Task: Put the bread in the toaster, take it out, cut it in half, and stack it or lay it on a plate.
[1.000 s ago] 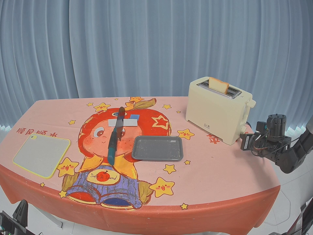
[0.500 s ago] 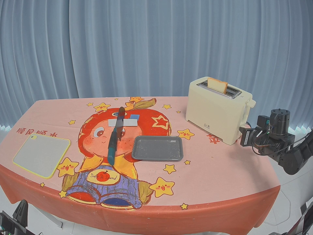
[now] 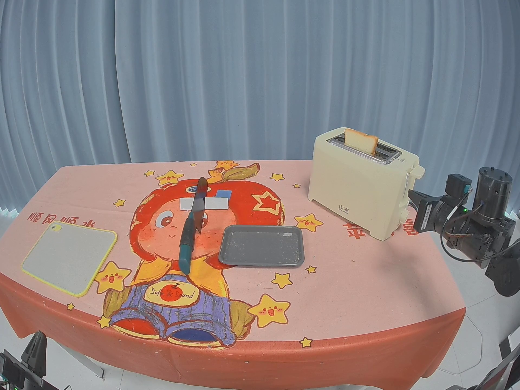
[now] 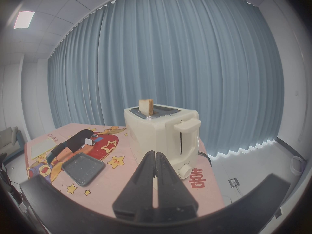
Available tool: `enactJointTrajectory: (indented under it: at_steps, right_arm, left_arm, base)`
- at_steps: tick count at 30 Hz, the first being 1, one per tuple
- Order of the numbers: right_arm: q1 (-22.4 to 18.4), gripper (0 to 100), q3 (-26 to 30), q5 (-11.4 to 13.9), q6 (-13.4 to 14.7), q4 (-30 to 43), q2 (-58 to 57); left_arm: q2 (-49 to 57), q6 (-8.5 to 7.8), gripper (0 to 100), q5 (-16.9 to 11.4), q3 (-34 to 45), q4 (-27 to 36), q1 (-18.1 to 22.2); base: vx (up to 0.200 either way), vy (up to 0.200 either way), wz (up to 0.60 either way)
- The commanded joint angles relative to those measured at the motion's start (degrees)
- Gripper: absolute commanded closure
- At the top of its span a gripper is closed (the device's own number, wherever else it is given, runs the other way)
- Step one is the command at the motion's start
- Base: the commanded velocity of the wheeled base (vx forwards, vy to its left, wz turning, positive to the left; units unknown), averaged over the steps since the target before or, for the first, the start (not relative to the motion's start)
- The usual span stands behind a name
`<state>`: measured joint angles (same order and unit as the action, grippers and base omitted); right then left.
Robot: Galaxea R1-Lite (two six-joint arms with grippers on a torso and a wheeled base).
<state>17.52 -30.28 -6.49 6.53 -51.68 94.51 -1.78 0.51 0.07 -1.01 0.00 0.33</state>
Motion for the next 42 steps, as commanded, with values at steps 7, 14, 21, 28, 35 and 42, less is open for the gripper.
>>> enactJointTrajectory:
  at_steps: [7,14,21,28,35,42]
  right_arm:
    - [0.0,100,0.0,0.2,0.1,-0.5,-2.1]
    - [0.1,100,0.3,0.2,0.1,-0.4,-1.6]
    - [0.1,100,0.5,0.2,0.0,0.0,-1.7]
    - [-0.2,100,0.8,0.2,0.0,0.0,-2.2]
    - [0.0,0,1.6,0.4,-1.0,-1.0,-2.5]
    - [0.9,0,2.7,0.4,-1.1,-1.0,-3.5]
  left_arm:
    - [-0.1,0.02,100,0.0,1.0,-0.1,0.0]
    - [-0.1,0.02,100,0.0,1.0,0.0,0.0]
    - [-0.1,0.02,100,0.0,1.0,0.0,0.0]
    - [-0.1,0.02,100,0.0,1.0,0.0,0.0]
    - [-0.1,0.02,100,0.0,1.0,0.0,0.0]
    - [-0.1,0.02,100,0.0,1.0,0.0,0.0]
  base:
    - [0.0,0.0,0.0]
    - [0.0,0.0,0.0]
    - [0.0,0.0,0.0]
    - [0.0,0.0,0.0]
    - [0.0,0.0,0.0]
    - [0.0,0.0,0.0]
